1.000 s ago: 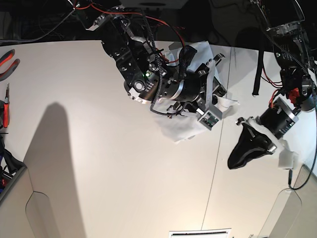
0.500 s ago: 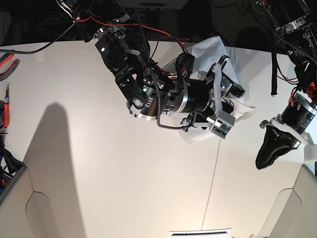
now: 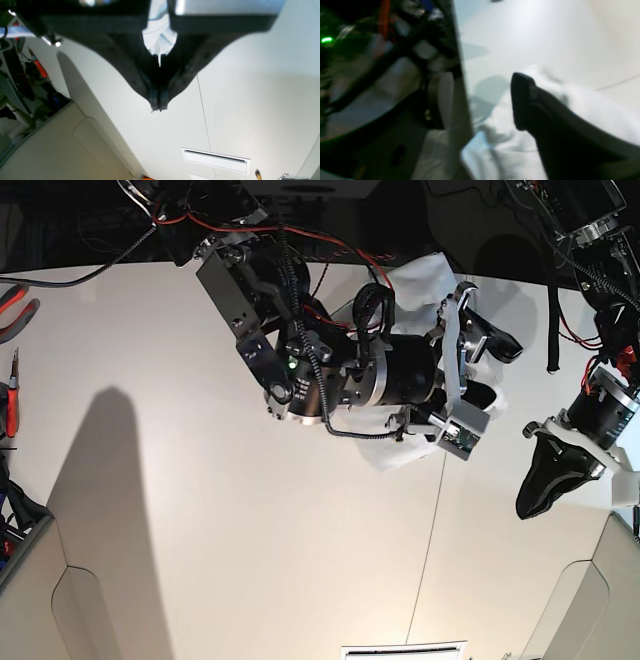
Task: Layout the t-shirt on the table in an organized manner, then fold the t-shirt properly
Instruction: 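Release with the left gripper and lift the bundled shirt with the right gripper, then carry the bundled shirt with the right gripper to the table corner and lower it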
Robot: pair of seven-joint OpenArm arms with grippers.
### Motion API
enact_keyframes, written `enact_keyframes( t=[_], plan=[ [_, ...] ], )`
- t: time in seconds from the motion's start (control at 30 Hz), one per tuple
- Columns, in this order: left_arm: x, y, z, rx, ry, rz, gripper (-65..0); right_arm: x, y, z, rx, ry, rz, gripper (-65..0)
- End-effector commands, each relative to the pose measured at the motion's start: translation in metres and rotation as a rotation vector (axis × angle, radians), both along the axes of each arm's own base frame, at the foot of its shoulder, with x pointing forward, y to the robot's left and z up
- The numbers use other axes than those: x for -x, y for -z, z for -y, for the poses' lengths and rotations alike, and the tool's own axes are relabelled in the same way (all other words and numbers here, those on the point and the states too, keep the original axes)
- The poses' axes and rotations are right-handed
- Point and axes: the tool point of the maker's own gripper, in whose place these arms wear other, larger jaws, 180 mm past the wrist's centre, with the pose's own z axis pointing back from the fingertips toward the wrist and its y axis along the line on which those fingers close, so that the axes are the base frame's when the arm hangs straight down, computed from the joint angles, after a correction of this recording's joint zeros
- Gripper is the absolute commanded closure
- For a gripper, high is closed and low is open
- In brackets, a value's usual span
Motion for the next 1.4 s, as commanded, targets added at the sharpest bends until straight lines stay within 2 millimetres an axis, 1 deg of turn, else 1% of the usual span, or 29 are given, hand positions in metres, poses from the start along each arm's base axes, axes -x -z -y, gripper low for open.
enact_keyframes(
  t=[0.0,0.03,0.07,0.1,0.23,0.3,0.37,0.53,0.63,0.73,0.8,0.83,0.93,1.03,1.07,1.1,1.17,1.27,1.33,1.37],
  plan=[
    [-0.003,-0.017,-0.001,-0.002,0.006,0.060,0.0,-0.017,-0.018,-0.002,-0.038,0.053,0.052,-26.4],
    [-0.003,-0.017,-0.001,-0.002,0.007,0.059,0.0,-0.028,-0.015,0.004,-0.015,0.104,0.077,-15.8],
    [-0.003,-0.017,-0.001,-0.002,0.007,0.058,0.0,-0.037,-0.014,0.009,-0.005,0.141,0.101,-3.4],
    [-0.003,-0.017,-0.001,-0.002,0.007,0.058,0.0,-0.044,-0.016,0.013,-0.012,0.170,0.115,0.0],
    [-0.003,-0.018,0.000,0.007,0.012,0.060,0.0,-0.065,-0.027,0.025,-0.083,0.252,0.133,0.0],
    [-0.002,-0.020,0.004,0.031,0.027,0.061,0.0,-0.072,-0.019,0.031,-0.076,0.281,0.111,0.0],
    [-0.001,-0.021,0.005,0.041,0.032,0.064,0.0,-0.077,0.003,0.037,-0.042,0.304,0.055,0.0],
    [0.000,-0.019,0.008,0.053,0.045,0.055,0.0,-0.081,0.076,0.047,0.023,0.357,-0.122,0.0],
    [0.003,-0.013,0.021,0.067,0.087,0.032,0.0,-0.081,0.114,0.050,0.063,0.375,-0.204,0.0],
    [0.007,-0.004,0.040,0.073,0.143,0.001,0.0,-0.078,0.146,0.057,0.126,0.378,-0.273,0.0],
    [0.010,0.002,0.056,0.078,0.186,-0.019,0.0,-0.076,0.159,0.061,0.156,0.380,-0.302,0.0],
    [0.012,0.005,0.063,0.079,0.210,-0.030,0.0,-0.076,0.162,0.062,0.164,0.387,-0.311,0.0],
    [0.014,0.010,0.084,0.080,0.272,-0.049,0.0,-0.074,0.164,0.064,0.185,0.382,-0.320,0.0],
    [0.014,0.011,0.093,0.069,0.298,-0.053,0.0,-0.077,0.156,0.064,0.218,0.356,-0.309,0.0],
    [0.014,0.011,0.092,0.068,0.297,-0.051,0.0,-0.081,0.148,0.064,0.218,0.349,-0.290,0.0],
    [0.013,0.010,0.092,0.066,0.294,-0.048,0.0,-0.087,0.135,0.062,0.204,0.347,-0.258,0.0],
    [0.011,0.010,0.088,0.054,0.279,-0.043,0.0,-0.103,0.099,0.056,0.141,0.351,-0.162,0.0],
    [0.011,0.013,0.084,0.036,0.266,-0.048,0.0,-0.122,0.030,0.051,0.027,0.360,0.006,0.0],
    [0.009,0.011,0.075,0.030,0.237,-0.040,0.0,-0.125,-0.011,0.050,-0.030,0.358,0.098,0.0],
    [0.007,0.009,0.067,0.025,0.209,-0.029,0.0,-0.124,-0.026,0.051,-0.045,0.353,0.126,0.0]
  ],
)
